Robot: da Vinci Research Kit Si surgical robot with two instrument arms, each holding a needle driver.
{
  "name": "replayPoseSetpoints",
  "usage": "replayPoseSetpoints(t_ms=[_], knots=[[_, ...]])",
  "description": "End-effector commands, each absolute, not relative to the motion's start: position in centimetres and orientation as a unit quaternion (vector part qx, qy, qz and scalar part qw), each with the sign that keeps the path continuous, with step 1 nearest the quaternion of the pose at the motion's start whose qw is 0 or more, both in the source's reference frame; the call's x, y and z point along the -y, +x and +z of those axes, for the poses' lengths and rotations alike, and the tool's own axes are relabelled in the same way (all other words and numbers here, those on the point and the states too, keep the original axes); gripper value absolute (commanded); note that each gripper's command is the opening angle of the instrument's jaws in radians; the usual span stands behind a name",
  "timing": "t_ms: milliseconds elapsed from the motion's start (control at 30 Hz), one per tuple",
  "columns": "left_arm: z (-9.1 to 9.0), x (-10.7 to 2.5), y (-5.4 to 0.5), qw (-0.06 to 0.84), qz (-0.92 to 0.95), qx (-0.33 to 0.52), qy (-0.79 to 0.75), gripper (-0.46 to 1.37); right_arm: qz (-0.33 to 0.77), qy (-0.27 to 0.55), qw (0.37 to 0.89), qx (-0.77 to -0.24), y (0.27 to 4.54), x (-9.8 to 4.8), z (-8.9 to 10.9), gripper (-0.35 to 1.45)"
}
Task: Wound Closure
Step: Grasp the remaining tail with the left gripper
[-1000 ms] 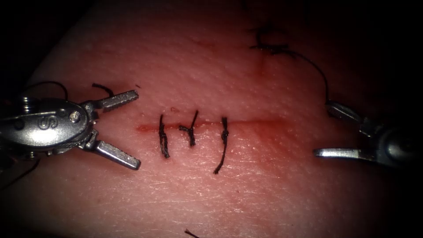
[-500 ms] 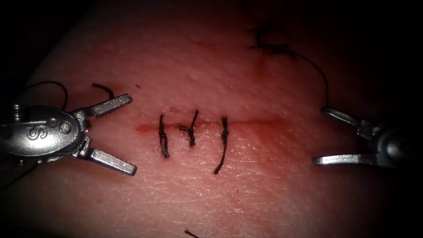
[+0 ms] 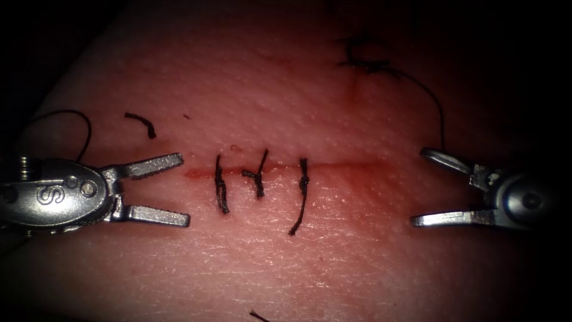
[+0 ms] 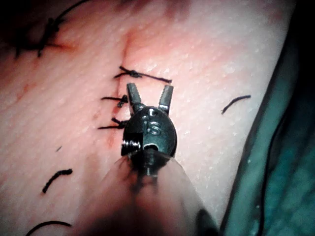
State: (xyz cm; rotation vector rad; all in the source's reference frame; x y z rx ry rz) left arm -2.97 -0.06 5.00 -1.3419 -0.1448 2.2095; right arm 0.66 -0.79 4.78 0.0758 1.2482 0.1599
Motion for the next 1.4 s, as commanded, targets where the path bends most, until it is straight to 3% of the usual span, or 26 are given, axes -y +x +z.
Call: replayPoseSetpoints(t_ms=[33, 133, 500, 800, 1133, 1400], knots=[[5.0, 0.1, -3.02, 0.271, 0.822, 0.048, -0.498, 0.21, 0.074, 0.037, 0.808, -0.583, 0.66, 0.8, 4.8, 1.27], [5.1, 0.1, -3.13, 0.266, 0.827, 0.039, -0.493, 0.15, 0.074, 0.037, 0.808, -0.583, 0.66, 0.8, 4.8, 1.27], [5.3, 0.3, -3.70, 0.236, 0.857, 0.016, -0.457, 0.42, 0.072, 0.037, 0.808, -0.584, 0.66, 0.8, 4.8, 1.27], [5.6, 0.3, -3.89, 0.220, 0.866, 0.008, -0.450, 0.31, 0.070, 0.037, 0.808, -0.584, 0.66, 0.8, 4.8, 1.27], [5.9, 0.4, -4.05, 0.202, 0.864, 0.014, -0.460, 0.42, 0.069, 0.036, 0.808, -0.585, 0.66, 0.9, 4.8, 1.27], [6.2, 0.4, -4.00, 0.187, 0.865, 0.015, -0.465, 0.33, 0.068, 0.036, 0.808, -0.585, 0.66, 0.9, 4.8, 1.26]])
